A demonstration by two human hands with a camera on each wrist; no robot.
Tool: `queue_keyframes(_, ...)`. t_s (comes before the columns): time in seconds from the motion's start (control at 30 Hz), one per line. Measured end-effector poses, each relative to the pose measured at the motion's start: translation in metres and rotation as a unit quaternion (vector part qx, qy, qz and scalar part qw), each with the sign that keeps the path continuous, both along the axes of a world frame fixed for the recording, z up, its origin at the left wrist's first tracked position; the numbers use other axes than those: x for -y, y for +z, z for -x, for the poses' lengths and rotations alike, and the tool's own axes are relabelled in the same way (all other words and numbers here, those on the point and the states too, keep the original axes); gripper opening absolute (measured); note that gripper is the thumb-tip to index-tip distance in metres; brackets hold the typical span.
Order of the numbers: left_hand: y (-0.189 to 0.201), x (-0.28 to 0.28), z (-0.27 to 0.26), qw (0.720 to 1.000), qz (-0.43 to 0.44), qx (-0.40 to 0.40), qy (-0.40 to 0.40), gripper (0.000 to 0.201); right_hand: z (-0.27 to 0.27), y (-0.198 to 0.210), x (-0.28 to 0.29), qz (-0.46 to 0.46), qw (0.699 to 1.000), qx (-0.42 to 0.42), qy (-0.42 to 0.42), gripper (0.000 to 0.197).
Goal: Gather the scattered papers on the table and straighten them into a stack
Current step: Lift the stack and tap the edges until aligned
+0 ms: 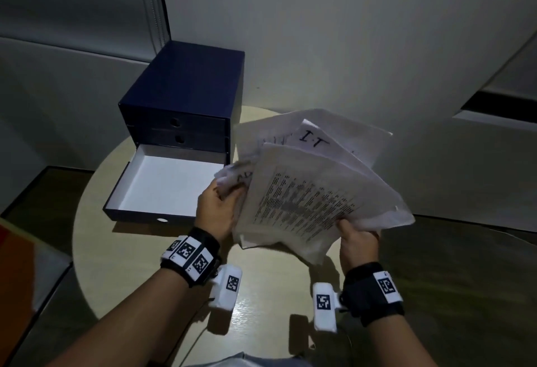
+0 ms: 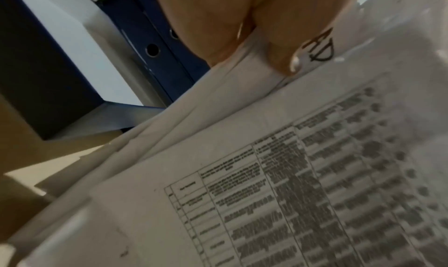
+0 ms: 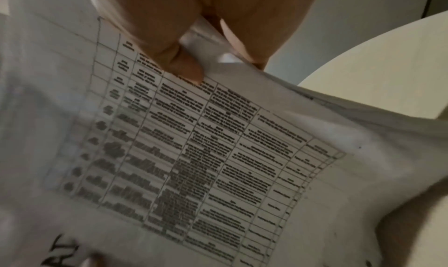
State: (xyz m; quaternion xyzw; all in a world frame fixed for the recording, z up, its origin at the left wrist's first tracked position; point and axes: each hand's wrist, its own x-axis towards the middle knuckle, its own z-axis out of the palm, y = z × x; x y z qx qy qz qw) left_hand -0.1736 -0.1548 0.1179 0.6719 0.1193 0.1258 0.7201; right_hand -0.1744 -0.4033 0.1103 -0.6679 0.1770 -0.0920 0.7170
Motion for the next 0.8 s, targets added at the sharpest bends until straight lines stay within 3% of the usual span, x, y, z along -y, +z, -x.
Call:
queue_keyframes(0.03,0.001,-0.002,-0.001,1.000,0.006,-0.004,0.017,0.018,-0.002,-0.003,0.004,-0.004,1.000,0.018,-0.008,0.031)
queue_keyframes(0.13,0.001,-0.005,0.001,1.000,0.013,-0.010,0.000,0.034,-0.005,-0.013,0.012,-0.008,1.000,0.011,-0.019,0.047)
queue_keyframes(0.23,0.001,-0.001,0.001,0.998,-0.018,-0.013,-0.050,0.027,-0.002,-0.018,0.008,-0.014,1.000,-0.012,0.016,0.043)
queue_keyframes(0.33,-0.004,0.001,-0.001,0.992,-0.035,-0.011,-0.121,0.046,0.000,-0.005,-0.001,-0.018,0.999,-0.001,0.036,0.043)
queue_keyframes(0.4,-0.003,0.001,-0.002,0.992,-0.049,-0.008,-0.118,0.048,0.000,0.004,-0.003,-0.037,0.999,0.021,0.017,0.041)
queue_keyframes(0.53,-0.006,-0.001,-0.005,0.997,-0.047,-0.006,-0.065,0.029,-0.001,0.002,-0.001,-0.023,0.999,0.046,0.008,0.023)
queue_keyframes(0.63,-0.012,-0.001,-0.003,0.998,0.003,-0.019,-0.061,0.016,0.002,-0.003,0.002,-0.017,0.999,0.026,0.045,0.033)
queue_keyframes(0.67,-0.015,0.000,-0.003,0.997,0.032,-0.012,-0.075,0.028,0.003,-0.003,0.002,-0.017,0.999,0.017,0.047,0.036)
queue_keyframes(0.77,-0.022,-0.001,-0.007,0.986,0.099,0.027,-0.135,0.092,0.001,-0.004,0.000,-0.053,0.998,0.005,0.039,0.039)
queue_keyframes(0.8,-0.024,-0.002,-0.008,0.983,0.101,0.030,-0.153,0.103,-0.001,-0.005,0.001,-0.059,0.998,0.003,0.035,0.040)
